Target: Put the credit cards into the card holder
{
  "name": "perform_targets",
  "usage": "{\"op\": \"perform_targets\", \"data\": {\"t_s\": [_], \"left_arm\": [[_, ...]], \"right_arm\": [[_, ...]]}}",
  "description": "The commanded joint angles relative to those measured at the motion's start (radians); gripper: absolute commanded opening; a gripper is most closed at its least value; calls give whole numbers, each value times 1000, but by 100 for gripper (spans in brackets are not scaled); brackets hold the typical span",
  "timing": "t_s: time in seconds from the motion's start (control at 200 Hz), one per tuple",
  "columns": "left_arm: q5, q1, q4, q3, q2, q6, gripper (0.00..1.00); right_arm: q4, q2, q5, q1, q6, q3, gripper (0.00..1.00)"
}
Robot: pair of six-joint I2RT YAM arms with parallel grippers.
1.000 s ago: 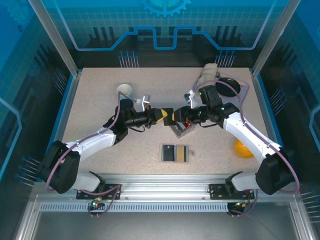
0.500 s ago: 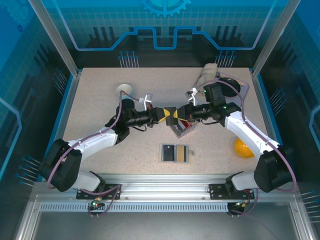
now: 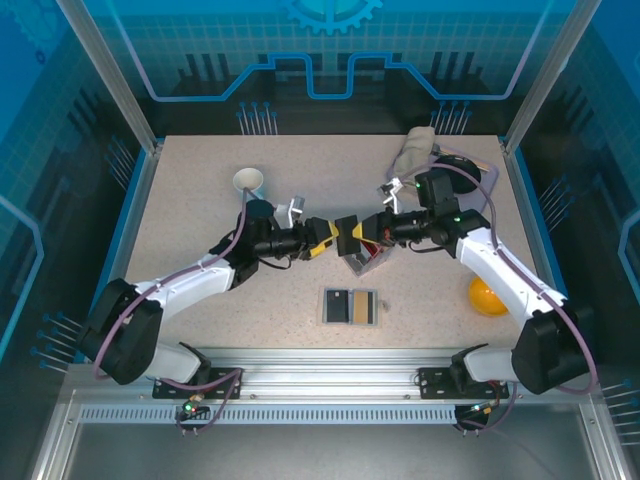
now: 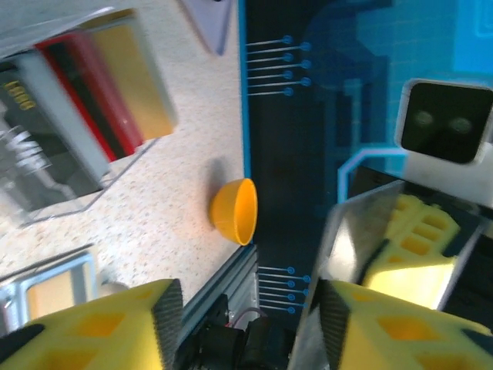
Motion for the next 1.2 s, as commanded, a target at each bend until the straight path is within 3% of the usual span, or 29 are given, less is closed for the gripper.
{"op": "perform_targets", "data": {"t_s": [0.0,0.12,0.21,0.445,0.82,1.196], "left_arm": [[-87,-6,-261,39,-50,98,58],[-163,-17,-474,48,-63,186,62],[-215,-39,-570,40,-57,221,63],[-276,-118,-618,18,17,249,67],[-265,-159,-605,30,132,272,64],[-230,-177,-545,12,198,251,55]], "right_arm": [[-173,-55,187,-6,-68,-4,3],[-323,-72,509,60,-96,-22,3],[-330,-81,617,133,-50,-76,3],[-283,-80,777,269,84,-212,4],[-148,-108,763,268,140,-352,4],[-96,-116,750,269,173,-388,4]]}}
